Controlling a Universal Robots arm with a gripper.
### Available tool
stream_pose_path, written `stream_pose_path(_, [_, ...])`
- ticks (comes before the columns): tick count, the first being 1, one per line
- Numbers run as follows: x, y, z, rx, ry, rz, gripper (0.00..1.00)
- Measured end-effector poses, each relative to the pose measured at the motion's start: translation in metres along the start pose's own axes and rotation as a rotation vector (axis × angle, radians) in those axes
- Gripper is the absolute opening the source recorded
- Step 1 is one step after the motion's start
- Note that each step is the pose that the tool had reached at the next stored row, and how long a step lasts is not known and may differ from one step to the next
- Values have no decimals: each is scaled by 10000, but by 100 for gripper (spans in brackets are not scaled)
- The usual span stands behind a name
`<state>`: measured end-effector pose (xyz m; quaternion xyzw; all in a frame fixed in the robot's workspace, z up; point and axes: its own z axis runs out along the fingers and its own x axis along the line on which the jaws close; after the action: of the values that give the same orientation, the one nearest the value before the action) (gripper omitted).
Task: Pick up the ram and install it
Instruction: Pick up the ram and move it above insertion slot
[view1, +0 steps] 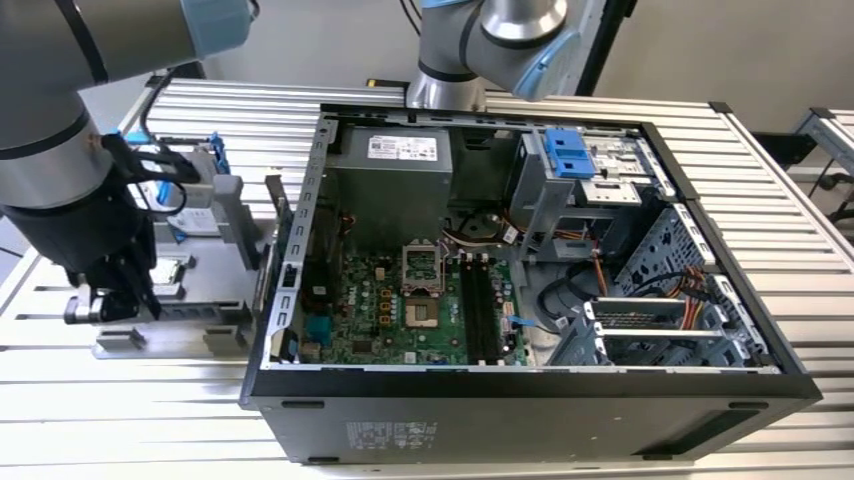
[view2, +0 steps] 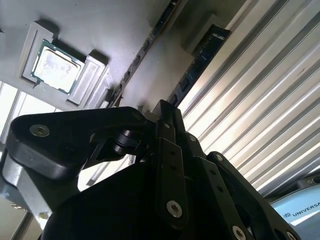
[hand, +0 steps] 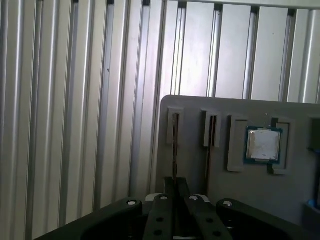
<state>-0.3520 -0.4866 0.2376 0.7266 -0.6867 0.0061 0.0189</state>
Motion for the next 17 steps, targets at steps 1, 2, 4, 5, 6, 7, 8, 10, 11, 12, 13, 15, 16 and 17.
stream_pose_path(1, [0, 1, -10, 1, -26, 35, 0])
stream_pose_path(2, [0, 1, -23, 1, -39, 54, 0])
stream_pose_path(4, [2, 2, -63, 1, -44, 62, 0])
stream_pose_path(5, [3, 2, -87, 1, -44, 63, 0])
stream_pose_path(6, [4, 3, -108, 0, -45, 63, 0])
stream_pose_path(7, [4, 4, -128, 1, -47, 64, 0])
stream_pose_path(8, [5, 4, -146, 2, -48, 64, 0])
stream_pose_path(10, [6, 5, -181, 1, -48, 64, 0])
stream_pose_path(11, [7, 5, -200, 1, -48, 64, 0])
stream_pose_path(12, [8, 6, -221, 0, -47, 64, 0])
stream_pose_path(13, [8, 6, -241, 0, -47, 64, 0])
stream_pose_path(15, [10, 7, -276, 1, -48, 64, 0])
stream_pose_path(16, [10, 7, -293, 1, -47, 64, 0])
stream_pose_path(17, [11, 8, -307, 0, -47, 64, 0])
